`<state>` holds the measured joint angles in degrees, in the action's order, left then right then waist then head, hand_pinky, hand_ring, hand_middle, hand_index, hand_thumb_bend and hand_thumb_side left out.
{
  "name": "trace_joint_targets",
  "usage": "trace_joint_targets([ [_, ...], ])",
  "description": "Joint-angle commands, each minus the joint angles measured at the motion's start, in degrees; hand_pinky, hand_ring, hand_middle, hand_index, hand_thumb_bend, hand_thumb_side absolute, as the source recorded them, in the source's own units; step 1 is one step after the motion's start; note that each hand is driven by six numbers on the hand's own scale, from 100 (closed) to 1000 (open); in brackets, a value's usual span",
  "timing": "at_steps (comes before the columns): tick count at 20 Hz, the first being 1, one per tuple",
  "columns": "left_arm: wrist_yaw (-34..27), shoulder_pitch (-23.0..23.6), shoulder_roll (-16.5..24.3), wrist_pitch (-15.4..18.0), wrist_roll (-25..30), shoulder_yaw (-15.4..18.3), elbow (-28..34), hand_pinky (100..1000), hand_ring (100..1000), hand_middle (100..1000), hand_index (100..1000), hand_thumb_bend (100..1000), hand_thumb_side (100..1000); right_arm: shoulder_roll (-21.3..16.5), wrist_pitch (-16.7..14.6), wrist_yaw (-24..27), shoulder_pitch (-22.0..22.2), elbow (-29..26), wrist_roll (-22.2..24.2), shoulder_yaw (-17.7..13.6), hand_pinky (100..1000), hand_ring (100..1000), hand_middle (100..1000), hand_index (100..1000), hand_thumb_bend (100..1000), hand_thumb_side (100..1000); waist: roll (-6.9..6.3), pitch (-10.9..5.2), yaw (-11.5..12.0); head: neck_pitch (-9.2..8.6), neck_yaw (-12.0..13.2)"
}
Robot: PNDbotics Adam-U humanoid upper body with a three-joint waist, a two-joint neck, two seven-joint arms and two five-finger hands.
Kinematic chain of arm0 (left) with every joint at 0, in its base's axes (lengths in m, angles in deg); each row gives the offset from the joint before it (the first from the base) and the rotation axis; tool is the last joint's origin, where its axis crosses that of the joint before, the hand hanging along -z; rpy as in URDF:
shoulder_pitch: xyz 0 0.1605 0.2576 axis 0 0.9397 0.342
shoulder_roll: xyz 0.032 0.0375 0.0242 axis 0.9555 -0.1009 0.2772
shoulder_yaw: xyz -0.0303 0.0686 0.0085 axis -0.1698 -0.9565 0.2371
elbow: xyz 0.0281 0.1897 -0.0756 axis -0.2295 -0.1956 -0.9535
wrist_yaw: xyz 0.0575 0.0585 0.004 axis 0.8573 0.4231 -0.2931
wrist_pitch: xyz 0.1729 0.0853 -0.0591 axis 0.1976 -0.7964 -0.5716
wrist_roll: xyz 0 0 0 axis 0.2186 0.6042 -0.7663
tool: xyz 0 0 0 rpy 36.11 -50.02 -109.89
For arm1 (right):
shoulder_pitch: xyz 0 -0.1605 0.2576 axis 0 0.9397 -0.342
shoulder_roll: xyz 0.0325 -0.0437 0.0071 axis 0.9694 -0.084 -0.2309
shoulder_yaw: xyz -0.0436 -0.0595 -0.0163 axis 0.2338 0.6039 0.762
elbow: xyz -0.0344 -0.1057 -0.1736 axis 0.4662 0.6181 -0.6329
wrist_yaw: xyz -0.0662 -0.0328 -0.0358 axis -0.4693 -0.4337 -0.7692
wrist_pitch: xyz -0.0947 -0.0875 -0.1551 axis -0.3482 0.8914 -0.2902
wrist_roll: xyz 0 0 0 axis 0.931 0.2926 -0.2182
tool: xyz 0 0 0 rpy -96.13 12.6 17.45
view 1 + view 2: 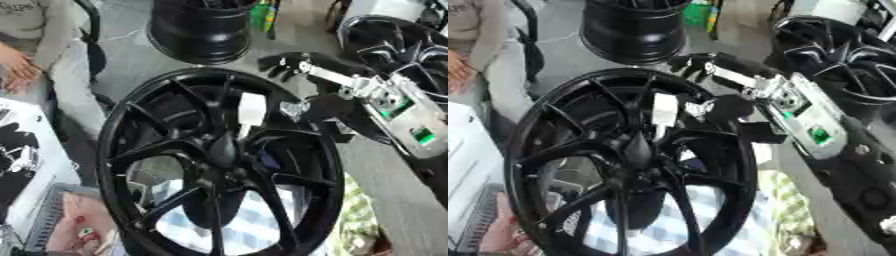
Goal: Pull the pin out of the wheel hub.
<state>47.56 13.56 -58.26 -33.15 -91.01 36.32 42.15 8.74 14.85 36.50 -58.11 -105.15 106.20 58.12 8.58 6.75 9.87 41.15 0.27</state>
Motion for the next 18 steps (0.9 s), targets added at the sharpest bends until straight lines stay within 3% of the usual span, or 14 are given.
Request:
trace_joint_targets([
  [1,-0.27,-0.48,0.93,0.12,0.21,0.05,0.53,705,695,625,779,233,335,-1.23,0.74,-1.64,-1.66,-1.95,2.71,0.21,810,890,916,1000,100,523,-0.60,-0.72,-0.03,-0.79,-0.23],
  [11,-0.37,-0.58,0.63,0.02,0.59,-0.31,0.49,706,696,625,779,218,338,5.18,-0.28,-11.18,-4.10,8.43,2.40,-1.18,829,908,921,1000,100,515,-0.87,-0.57,0.37,-0.86,-0.76],
  [18,-0.36,-0.65,0.57,0.03,0.74,-0.36,0.44,707,697,625,780,214,337,6.97,-1.77,-13.23,-4.59,13.44,0.74,-1.87,822,899,909,1000,100,523,-0.87,-0.52,0.58,-0.85,-0.80],
])
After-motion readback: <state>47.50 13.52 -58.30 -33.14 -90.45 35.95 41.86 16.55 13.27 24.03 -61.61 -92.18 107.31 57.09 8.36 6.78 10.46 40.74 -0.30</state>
